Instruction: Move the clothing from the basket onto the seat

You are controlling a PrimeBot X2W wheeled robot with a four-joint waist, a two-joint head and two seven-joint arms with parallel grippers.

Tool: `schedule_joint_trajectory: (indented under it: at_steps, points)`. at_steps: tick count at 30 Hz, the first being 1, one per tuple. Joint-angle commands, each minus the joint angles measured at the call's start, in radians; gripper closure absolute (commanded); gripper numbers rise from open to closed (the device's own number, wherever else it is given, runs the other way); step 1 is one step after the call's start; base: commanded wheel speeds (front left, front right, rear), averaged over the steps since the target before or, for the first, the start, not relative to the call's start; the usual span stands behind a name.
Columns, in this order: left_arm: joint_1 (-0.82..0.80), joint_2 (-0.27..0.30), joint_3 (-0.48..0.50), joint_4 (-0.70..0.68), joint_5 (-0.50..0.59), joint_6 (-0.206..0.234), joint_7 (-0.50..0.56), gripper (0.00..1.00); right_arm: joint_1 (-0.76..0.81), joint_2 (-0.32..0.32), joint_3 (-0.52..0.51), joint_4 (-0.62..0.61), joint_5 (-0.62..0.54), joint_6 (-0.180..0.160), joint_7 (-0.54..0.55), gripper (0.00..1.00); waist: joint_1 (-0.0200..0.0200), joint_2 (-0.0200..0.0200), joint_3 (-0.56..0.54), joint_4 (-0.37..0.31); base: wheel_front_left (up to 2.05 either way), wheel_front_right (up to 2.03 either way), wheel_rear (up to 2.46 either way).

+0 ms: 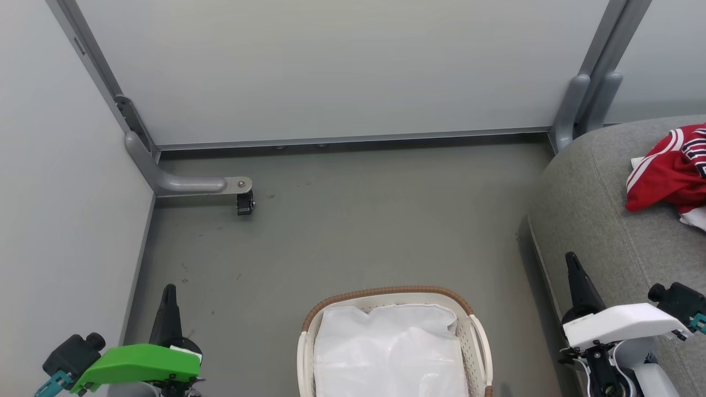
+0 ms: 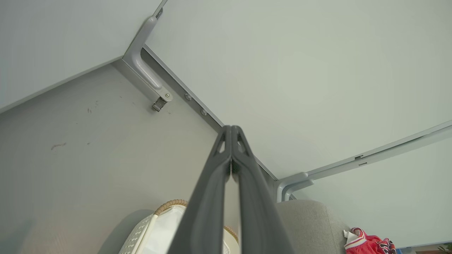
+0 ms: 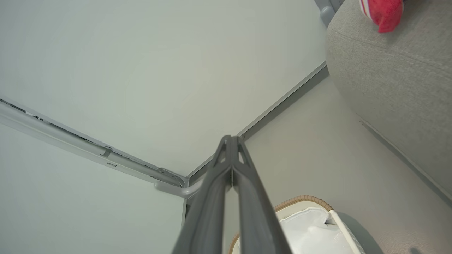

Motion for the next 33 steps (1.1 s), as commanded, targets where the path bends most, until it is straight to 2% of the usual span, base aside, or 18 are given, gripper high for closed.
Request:
schedule_joint_trajectory:
  at_steps: [1, 33]
  points:
    - [-0.031, 0.007, 0.008, -0.014, -0.033, -0.006, 0.007, 1.0, -0.006, -0.007, -0.006, -0.016, 0.036, 0.0, 0.008, 1.0, 0.0, 0.0031, 0.0, 0.0, 0.0, 0.0, 0.0]
    - [-0.056, 0.008, 0.062, -0.017, -0.337, -0.023, 0.1, 1.0, -0.003, -0.011, -0.03, -0.032, 0.378, 0.0, 0.099, 1.0, 0.0, 0.0054, -0.009, -0.002, 0.0, 0.0, 0.0]
